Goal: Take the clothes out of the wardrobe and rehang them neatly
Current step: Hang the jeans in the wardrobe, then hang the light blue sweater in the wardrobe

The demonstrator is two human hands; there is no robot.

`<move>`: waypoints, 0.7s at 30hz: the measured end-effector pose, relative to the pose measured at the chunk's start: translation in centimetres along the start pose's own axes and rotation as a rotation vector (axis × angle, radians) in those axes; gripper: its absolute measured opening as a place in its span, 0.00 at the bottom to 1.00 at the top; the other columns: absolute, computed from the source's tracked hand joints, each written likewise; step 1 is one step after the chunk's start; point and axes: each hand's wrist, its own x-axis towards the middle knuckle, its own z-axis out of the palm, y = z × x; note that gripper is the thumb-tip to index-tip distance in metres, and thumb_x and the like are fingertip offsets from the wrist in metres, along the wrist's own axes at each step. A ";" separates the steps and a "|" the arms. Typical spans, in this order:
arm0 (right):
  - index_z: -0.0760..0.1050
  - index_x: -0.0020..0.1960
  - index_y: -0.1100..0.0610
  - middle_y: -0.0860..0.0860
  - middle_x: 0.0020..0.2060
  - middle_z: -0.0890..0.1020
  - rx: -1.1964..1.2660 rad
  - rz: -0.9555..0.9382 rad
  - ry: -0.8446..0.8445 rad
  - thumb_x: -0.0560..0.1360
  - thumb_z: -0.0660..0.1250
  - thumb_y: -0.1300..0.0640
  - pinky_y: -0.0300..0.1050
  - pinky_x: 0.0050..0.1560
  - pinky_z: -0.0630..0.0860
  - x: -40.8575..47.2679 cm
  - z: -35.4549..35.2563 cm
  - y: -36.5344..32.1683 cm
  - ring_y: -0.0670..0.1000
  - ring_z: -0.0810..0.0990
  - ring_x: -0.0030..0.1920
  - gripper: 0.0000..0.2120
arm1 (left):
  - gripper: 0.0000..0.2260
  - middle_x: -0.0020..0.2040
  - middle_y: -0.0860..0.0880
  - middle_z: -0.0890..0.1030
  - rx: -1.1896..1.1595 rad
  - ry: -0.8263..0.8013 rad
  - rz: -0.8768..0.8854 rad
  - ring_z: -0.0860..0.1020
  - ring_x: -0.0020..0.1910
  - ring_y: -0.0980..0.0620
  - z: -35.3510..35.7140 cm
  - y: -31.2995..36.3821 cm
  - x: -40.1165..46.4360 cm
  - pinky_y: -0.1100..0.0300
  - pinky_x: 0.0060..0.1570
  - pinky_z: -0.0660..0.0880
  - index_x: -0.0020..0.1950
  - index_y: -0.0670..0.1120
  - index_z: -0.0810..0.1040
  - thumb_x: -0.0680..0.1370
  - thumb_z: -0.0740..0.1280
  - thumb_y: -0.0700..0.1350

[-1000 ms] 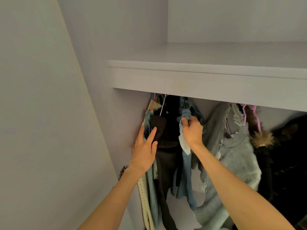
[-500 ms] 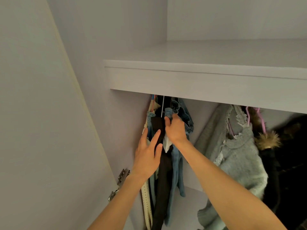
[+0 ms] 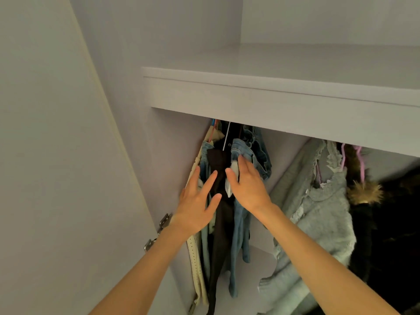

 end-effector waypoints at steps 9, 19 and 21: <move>0.46 0.76 0.55 0.53 0.75 0.49 -0.151 -0.426 -0.179 0.77 0.39 0.36 0.50 0.72 0.47 -9.4 4.8 3.1 0.52 0.45 0.75 0.33 | 0.26 0.76 0.45 0.52 0.351 0.177 -0.184 0.48 0.74 0.42 3.0 0.0 -9.8 0.44 0.68 0.50 0.75 0.59 0.49 0.78 0.50 0.60; 0.53 0.75 0.55 0.57 0.74 0.58 -0.208 -0.782 -0.509 0.77 0.41 0.38 0.54 0.70 0.51 -17.2 9.9 -1.7 0.56 0.56 0.74 0.32 | 0.25 0.74 0.42 0.60 0.504 0.161 -0.690 0.56 0.72 0.39 3.9 1.1 -30.1 0.44 0.65 0.59 0.76 0.54 0.54 0.79 0.46 0.59; 0.47 0.76 0.54 0.54 0.75 0.51 -0.204 -0.887 -0.578 0.75 0.40 0.37 0.51 0.71 0.44 -20.0 11.1 -3.1 0.53 0.49 0.75 0.34 | 0.25 0.73 0.41 0.62 0.505 0.156 -0.842 0.58 0.71 0.38 3.7 2.2 -35.2 0.44 0.64 0.61 0.75 0.54 0.57 0.80 0.43 0.60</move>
